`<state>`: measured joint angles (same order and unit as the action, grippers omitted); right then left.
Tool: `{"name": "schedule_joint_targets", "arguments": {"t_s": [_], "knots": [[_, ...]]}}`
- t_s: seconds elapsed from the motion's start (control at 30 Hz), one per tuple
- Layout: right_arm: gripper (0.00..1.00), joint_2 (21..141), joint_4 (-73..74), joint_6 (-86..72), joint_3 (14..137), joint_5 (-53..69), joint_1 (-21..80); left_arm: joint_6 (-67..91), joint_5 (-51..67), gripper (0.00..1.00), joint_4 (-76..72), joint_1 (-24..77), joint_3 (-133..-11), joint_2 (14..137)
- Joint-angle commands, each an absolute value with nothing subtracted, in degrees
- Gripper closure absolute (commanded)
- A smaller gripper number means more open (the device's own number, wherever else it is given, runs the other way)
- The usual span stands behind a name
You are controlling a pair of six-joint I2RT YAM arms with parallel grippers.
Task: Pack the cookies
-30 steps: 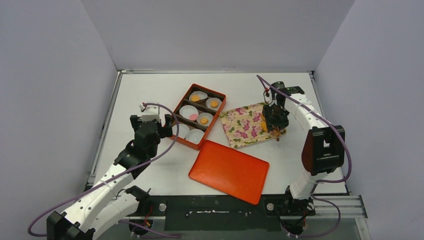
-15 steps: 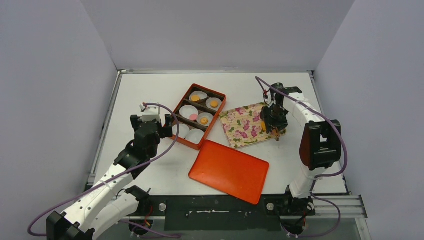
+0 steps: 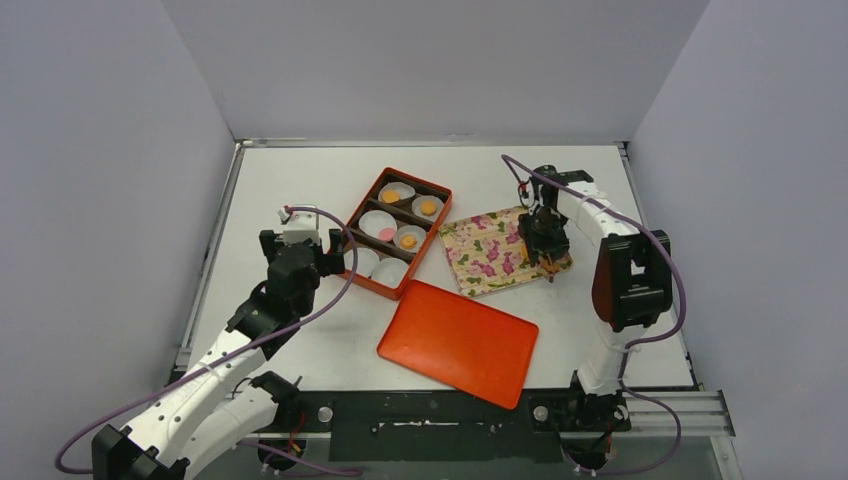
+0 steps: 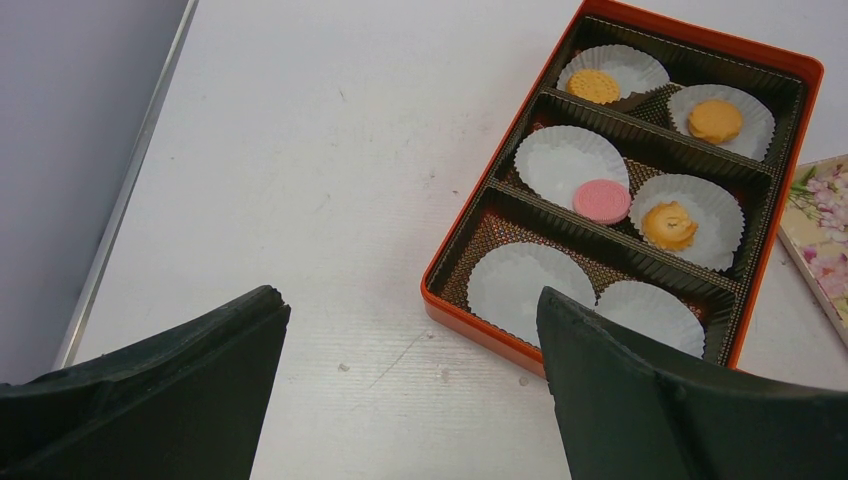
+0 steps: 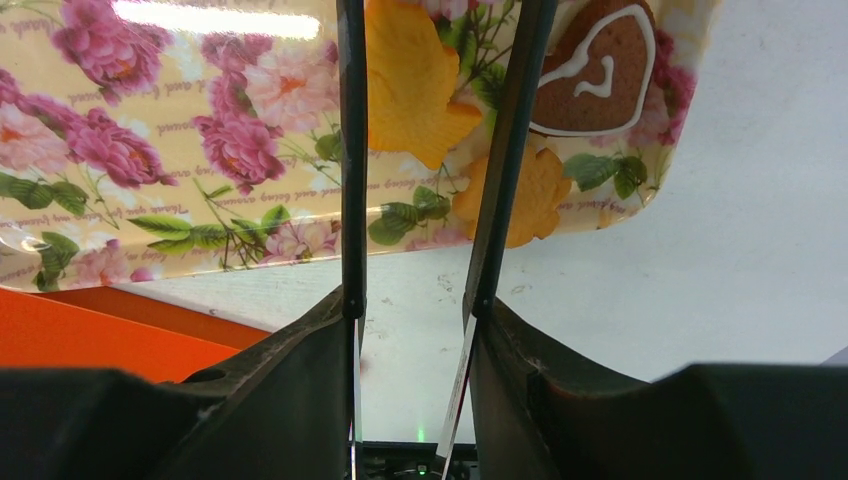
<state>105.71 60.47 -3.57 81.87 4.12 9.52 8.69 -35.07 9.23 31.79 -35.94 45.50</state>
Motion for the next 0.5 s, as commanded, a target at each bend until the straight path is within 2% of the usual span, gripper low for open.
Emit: {"name": "schedule_joint_targets", "arguments": {"t_s": [0.0, 0.3, 0.47], "knots": [[0.61, 106.81, 61.98, -3.08, 85.82, 1.33, 11.65, 8.09, -34.89, 0.07, 6.58, 31.90, -35.99, 44.51], [0.82, 107.19, 63.47, -3.65, 89.24, 0.97, 14.17, 8.09, -34.90, 0.07, 6.46, 31.82, -36.03, 44.28], [0.89, 105.88, 63.74, -4.36, 90.90, 1.71, 16.10, 8.09, -34.63, 0.07, 6.37, 31.83, -36.03, 44.47]]}}
